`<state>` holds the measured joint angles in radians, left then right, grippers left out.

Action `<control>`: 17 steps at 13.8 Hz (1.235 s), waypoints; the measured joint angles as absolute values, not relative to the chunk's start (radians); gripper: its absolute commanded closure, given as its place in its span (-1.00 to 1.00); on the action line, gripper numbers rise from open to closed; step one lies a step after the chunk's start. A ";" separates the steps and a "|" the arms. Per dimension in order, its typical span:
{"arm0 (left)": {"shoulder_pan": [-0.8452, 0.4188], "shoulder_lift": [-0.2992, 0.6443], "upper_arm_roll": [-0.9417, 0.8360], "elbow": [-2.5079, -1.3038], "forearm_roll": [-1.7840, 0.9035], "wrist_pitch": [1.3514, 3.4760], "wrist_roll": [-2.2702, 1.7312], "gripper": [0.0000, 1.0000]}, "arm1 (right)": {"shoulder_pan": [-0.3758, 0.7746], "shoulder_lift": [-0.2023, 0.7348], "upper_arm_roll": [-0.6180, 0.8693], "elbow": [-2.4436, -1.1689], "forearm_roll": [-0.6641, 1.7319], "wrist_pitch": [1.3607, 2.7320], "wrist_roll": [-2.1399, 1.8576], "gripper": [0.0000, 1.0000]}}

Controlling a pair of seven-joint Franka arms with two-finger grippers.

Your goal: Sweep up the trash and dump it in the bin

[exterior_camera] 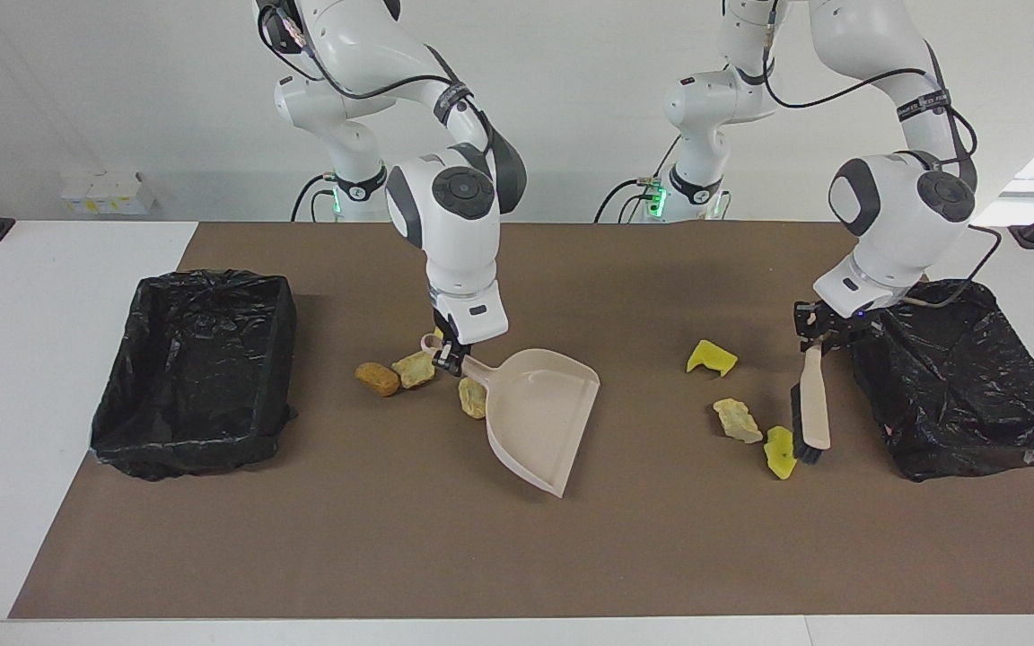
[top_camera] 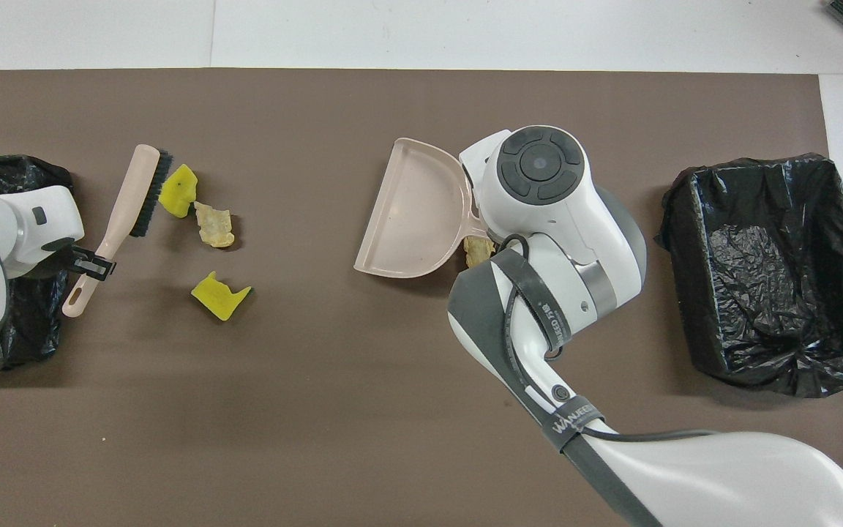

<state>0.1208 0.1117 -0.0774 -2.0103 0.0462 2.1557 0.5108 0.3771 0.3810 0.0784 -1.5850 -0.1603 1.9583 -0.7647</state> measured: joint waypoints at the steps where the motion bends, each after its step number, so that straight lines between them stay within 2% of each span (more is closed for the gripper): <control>1: 0.122 0.132 -0.077 -1.982 0.104 2.156 0.531 1.00 | 0.377 0.381 0.079 -1.585 -0.164 1.959 -0.785 1.00; 4: 0.122 0.224 -0.077 -1.882 0.172 2.157 0.551 1.00 | 0.387 0.387 0.084 -1.586 -0.169 1.971 -0.828 1.00; 7: 0.126 0.343 -0.075 -1.747 0.219 2.163 0.609 1.00 | 0.418 0.423 0.087 -1.590 -0.176 2.058 -0.871 1.00; 9: 0.133 0.388 -0.073 -1.709 0.229 2.167 0.677 1.00 | 0.424 0.438 0.086 -1.592 -0.208 2.064 -0.941 1.00; 13: 0.132 0.396 -0.084 -1.708 0.230 2.113 0.871 1.00 | 0.425 0.425 0.085 -1.597 -0.223 1.940 -1.035 1.00; 17: 0.106 0.367 -0.094 -1.730 0.230 1.992 0.904 1.00 | 0.431 0.386 0.090 -1.650 -0.223 1.903 -1.066 1.00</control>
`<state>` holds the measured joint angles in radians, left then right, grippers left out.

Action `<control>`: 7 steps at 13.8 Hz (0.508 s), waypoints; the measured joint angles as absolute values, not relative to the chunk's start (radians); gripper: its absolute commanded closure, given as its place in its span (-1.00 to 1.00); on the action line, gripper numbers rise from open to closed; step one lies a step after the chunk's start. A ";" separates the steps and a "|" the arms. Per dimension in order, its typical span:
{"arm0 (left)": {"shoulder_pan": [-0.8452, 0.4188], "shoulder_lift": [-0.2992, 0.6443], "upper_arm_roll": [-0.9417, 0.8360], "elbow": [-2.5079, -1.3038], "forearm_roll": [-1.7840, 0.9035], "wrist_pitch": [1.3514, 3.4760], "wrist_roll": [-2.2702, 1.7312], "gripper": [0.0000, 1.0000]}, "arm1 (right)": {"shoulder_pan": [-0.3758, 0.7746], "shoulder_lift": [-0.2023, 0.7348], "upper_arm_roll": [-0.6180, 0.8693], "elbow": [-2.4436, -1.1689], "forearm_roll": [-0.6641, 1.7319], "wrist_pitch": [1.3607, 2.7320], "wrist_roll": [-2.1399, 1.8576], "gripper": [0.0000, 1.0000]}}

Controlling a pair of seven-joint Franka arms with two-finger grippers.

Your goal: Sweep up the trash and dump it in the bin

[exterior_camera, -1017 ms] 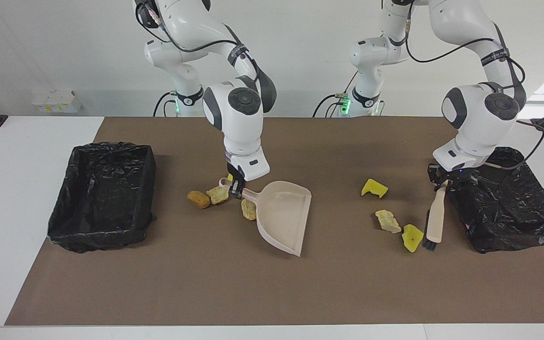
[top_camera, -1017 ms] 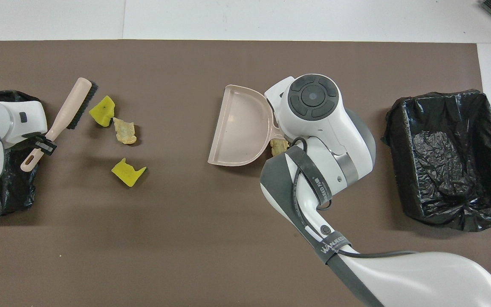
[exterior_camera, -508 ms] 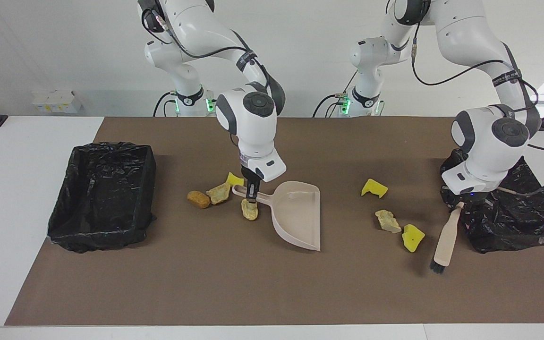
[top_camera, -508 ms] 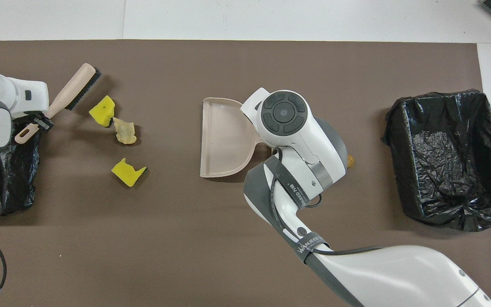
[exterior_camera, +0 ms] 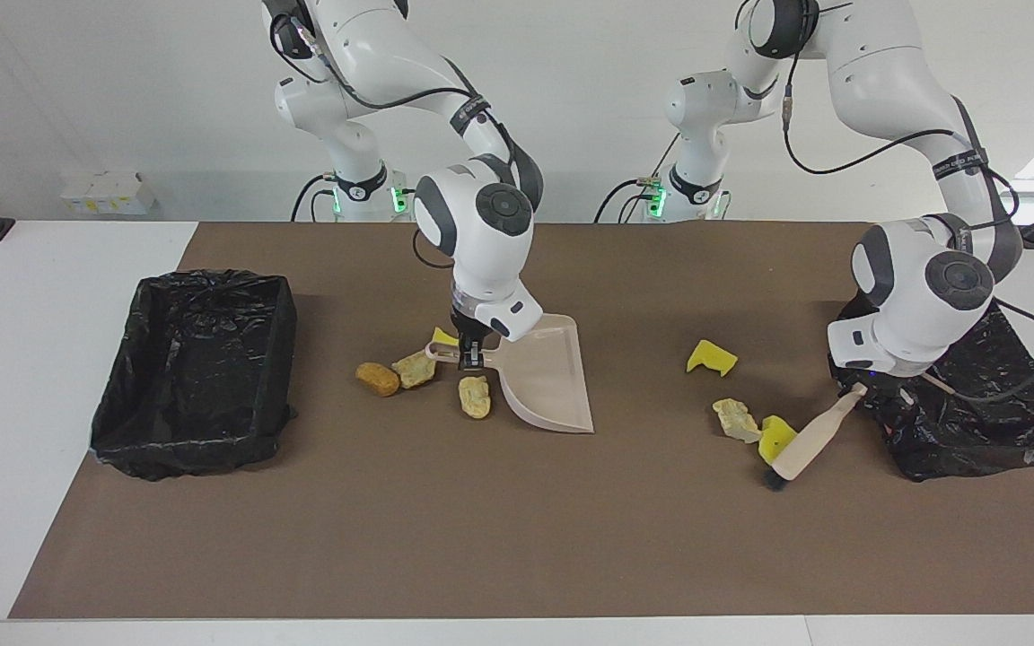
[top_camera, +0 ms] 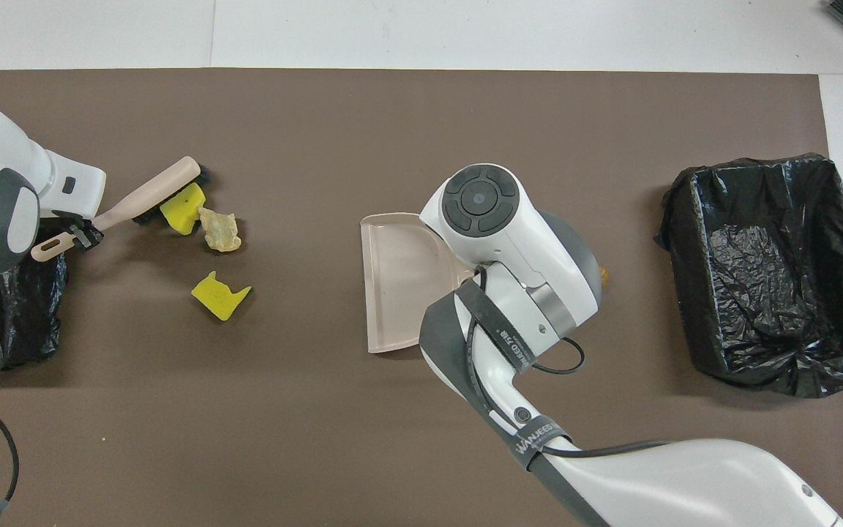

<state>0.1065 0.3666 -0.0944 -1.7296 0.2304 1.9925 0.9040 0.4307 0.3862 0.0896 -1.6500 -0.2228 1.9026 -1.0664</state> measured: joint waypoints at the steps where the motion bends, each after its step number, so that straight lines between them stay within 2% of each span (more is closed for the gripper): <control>1: 0.096 0.342 -0.097 -1.758 0.230 1.976 0.904 1.00 | 0.431 0.379 0.092 -1.663 -0.223 1.903 -1.066 1.00; 7: -0.017 0.142 -0.102 -2.000 0.230 1.894 0.736 1.00 | 0.427 0.367 0.096 -1.714 -0.221 1.976 -1.067 1.00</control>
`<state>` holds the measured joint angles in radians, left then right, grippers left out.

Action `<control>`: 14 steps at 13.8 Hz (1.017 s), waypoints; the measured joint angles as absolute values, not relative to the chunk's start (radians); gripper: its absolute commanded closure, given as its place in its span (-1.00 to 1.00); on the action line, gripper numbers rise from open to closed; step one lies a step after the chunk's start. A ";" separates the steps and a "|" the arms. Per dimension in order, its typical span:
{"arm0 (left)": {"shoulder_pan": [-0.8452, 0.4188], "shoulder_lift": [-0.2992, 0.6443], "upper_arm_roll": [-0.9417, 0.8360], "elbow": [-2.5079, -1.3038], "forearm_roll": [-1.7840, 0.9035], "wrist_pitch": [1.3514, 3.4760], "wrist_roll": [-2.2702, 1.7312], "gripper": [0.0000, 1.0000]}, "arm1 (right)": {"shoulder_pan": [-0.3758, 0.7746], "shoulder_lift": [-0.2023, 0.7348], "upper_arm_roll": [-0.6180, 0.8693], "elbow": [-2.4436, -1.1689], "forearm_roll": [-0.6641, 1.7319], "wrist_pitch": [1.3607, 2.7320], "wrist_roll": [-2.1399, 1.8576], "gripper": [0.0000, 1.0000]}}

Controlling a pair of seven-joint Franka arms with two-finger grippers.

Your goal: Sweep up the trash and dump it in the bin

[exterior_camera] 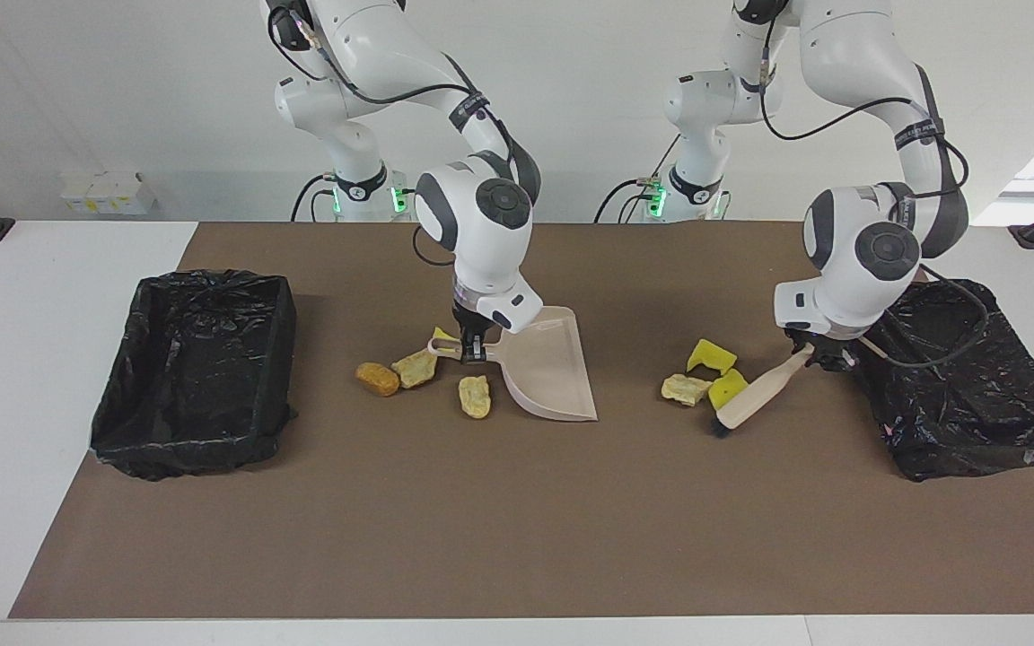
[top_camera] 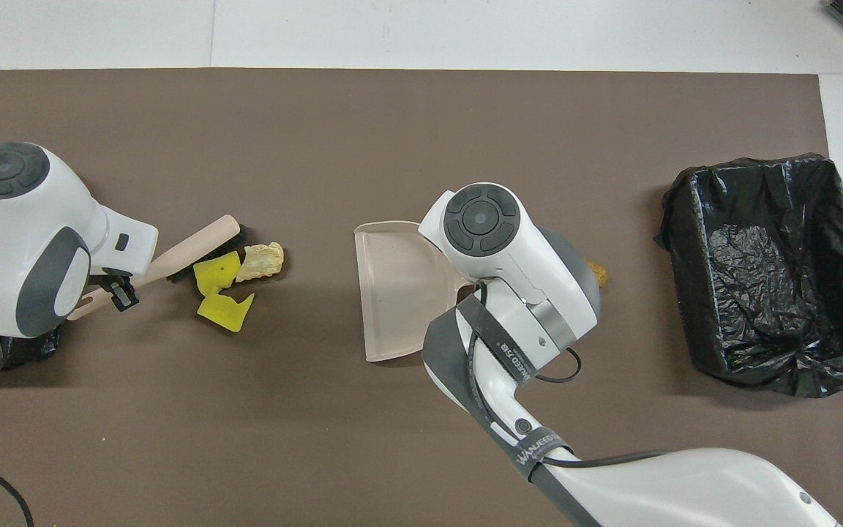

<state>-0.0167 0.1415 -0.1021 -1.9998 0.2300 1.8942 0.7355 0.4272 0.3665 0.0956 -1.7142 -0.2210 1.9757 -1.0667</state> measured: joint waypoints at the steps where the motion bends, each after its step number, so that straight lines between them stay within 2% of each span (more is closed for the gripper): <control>1: -0.043 0.116 -0.103 -2.024 0.230 1.872 0.664 1.00 | 0.426 0.366 0.096 -1.718 -0.221 1.980 -1.067 1.00; 8: -0.183 0.018 -0.106 -2.047 0.230 1.745 0.183 1.00 | 0.422 0.365 0.095 -1.727 -0.220 1.986 -1.067 1.00; 14: -0.198 -0.027 -0.097 -2.123 0.195 1.707 -0.317 1.00 | 0.411 0.365 0.095 -1.733 -0.220 1.990 -1.104 1.00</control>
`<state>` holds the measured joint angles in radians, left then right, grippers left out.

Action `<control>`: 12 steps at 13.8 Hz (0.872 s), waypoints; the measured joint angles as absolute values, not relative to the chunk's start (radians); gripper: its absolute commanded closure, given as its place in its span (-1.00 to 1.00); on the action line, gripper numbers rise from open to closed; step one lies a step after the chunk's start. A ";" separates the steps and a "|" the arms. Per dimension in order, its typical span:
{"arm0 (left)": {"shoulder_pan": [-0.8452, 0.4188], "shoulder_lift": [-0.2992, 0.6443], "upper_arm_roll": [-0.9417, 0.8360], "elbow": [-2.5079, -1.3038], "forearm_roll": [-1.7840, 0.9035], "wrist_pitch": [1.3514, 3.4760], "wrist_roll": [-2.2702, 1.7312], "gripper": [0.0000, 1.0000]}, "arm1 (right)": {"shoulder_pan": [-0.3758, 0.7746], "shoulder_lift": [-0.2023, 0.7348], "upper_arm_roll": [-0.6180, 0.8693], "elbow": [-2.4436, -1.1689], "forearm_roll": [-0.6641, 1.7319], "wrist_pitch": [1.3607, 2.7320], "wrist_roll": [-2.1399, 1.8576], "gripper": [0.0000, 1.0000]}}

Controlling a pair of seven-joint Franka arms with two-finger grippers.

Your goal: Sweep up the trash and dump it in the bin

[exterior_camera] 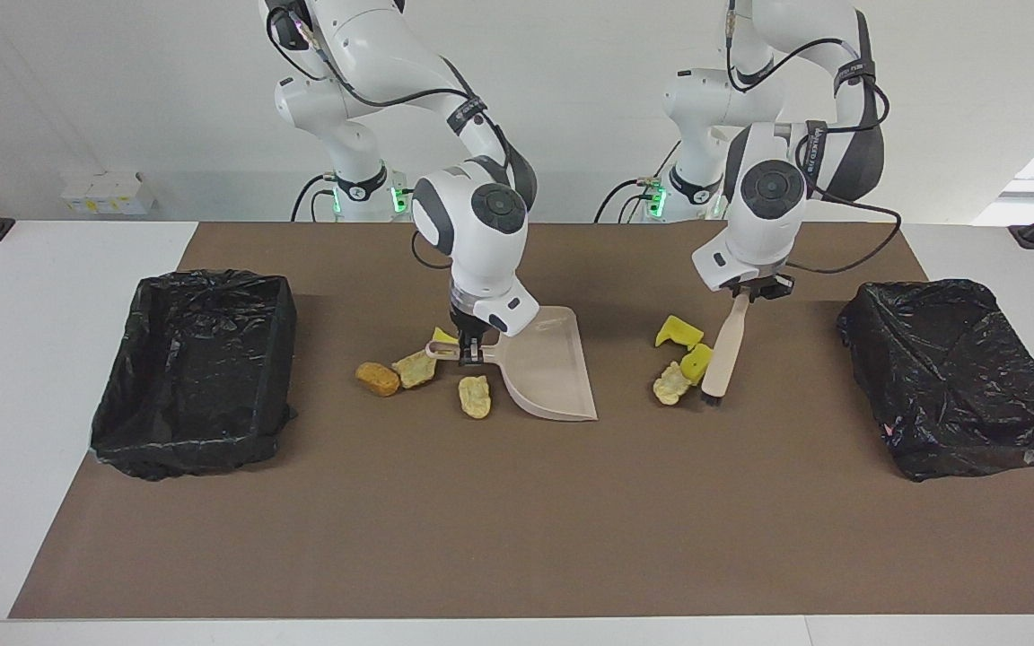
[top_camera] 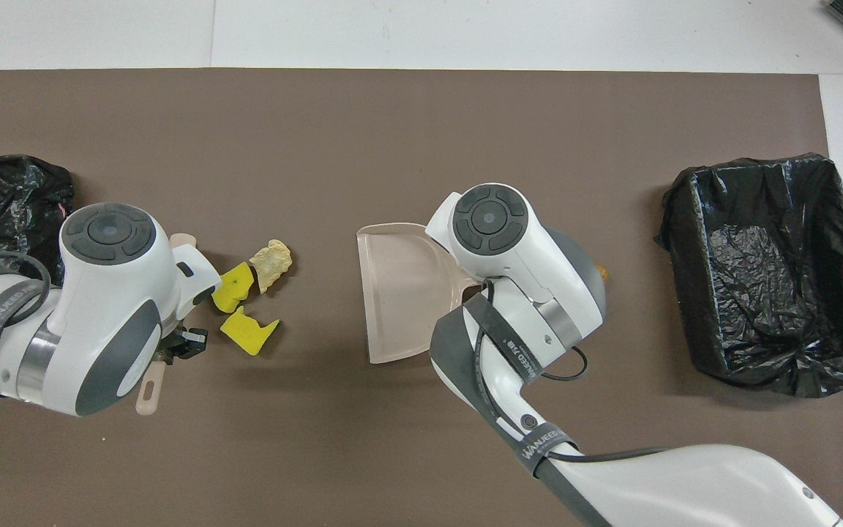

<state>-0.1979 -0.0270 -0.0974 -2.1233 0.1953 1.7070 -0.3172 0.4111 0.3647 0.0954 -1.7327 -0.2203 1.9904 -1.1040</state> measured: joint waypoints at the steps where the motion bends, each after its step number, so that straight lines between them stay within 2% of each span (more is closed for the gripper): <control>1: -0.194 -0.034 -0.094 -2.141 0.158 1.728 -0.378 1.00 | 0.407 0.365 0.095 -1.737 -0.220 2.001 -1.116 1.00; 6: -0.192 -0.050 -0.093 -2.267 0.013 1.968 -0.568 1.00 | 0.403 0.355 0.095 -1.768 -0.221 2.032 -1.123 1.00; 12: -0.301 0.005 -0.105 -2.273 -0.055 2.111 -0.489 1.00 | 0.421 0.343 0.096 -1.785 -0.221 2.032 -1.077 1.00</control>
